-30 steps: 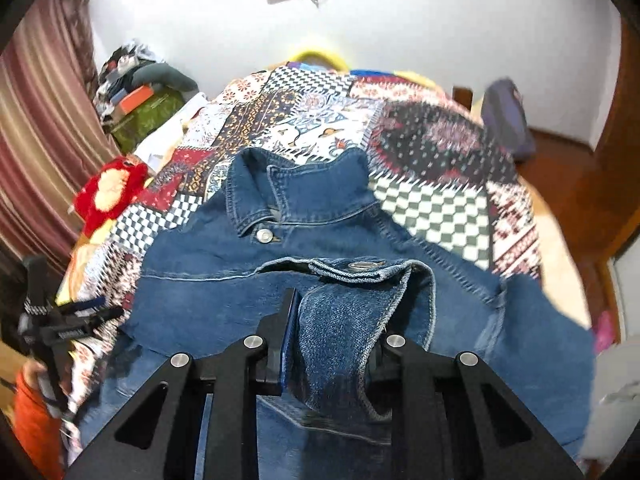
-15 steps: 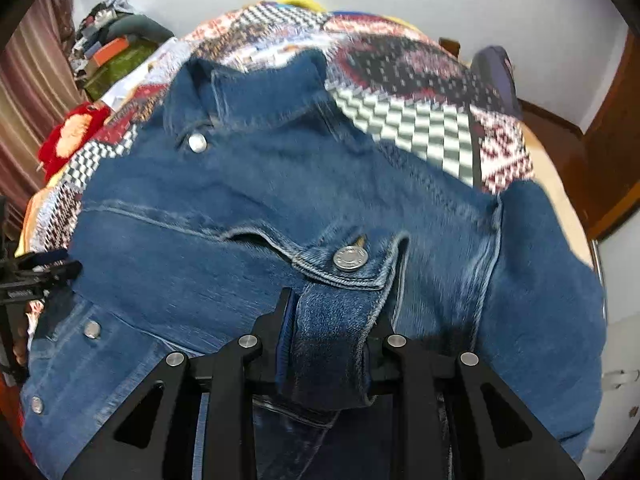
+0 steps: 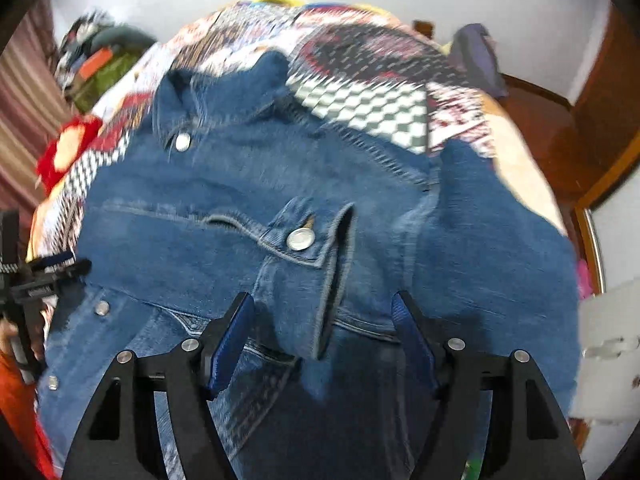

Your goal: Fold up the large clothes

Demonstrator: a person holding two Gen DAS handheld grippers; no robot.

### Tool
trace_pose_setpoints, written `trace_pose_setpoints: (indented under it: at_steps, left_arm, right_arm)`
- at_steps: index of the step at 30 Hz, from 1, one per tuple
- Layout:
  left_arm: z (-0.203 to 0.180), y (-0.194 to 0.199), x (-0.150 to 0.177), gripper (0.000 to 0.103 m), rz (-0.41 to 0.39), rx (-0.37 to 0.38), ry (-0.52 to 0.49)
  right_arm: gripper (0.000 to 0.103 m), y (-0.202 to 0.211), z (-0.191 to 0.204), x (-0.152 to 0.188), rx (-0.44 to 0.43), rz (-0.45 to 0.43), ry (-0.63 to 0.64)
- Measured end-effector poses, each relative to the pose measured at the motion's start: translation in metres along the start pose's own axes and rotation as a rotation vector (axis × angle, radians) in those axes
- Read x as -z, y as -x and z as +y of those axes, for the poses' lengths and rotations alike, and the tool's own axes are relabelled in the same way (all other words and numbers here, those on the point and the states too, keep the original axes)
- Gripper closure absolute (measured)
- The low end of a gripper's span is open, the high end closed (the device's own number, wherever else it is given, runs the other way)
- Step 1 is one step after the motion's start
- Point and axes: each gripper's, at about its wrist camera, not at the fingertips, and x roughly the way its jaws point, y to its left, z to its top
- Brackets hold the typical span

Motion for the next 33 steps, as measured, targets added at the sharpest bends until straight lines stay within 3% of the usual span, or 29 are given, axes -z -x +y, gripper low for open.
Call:
trace_pose_setpoints:
  at_steps: [6,12,16,21,27,33]
  left_arm:
    - [-0.025,0.038,-0.018,0.005,-0.088,-0.012,-0.084]
    - [-0.059,0.077,-0.05,0.005,-0.2,0.071,-0.102]
    - [-0.088,0.089,-0.067,0.005,-0.241,0.179,-0.108]
    - [-0.132,0.077,-0.076,0.005,-0.227,0.181,-0.184]
    - [-0.175,0.035,-0.075,0.005,-0.142,0.18,-0.276]
    - [-0.193,0.0,-0.061,0.005,-0.041,0.191,-0.301]
  right_arm:
    - [0.034,0.05,-0.028,0.001,0.044,-0.114,-0.062]
    - [0.034,0.091,-0.066,0.011,0.091,-0.205,-0.151]
    - [0.034,0.111,-0.105,0.043,0.107,-0.24,-0.294]
    - [0.033,0.113,-0.152,0.089,0.069,-0.222,-0.505]
    - [0.033,0.093,-0.189,0.13,0.008,-0.151,-0.669]
    - [0.033,0.059,-0.222,0.142,-0.178,-0.121,-0.827]
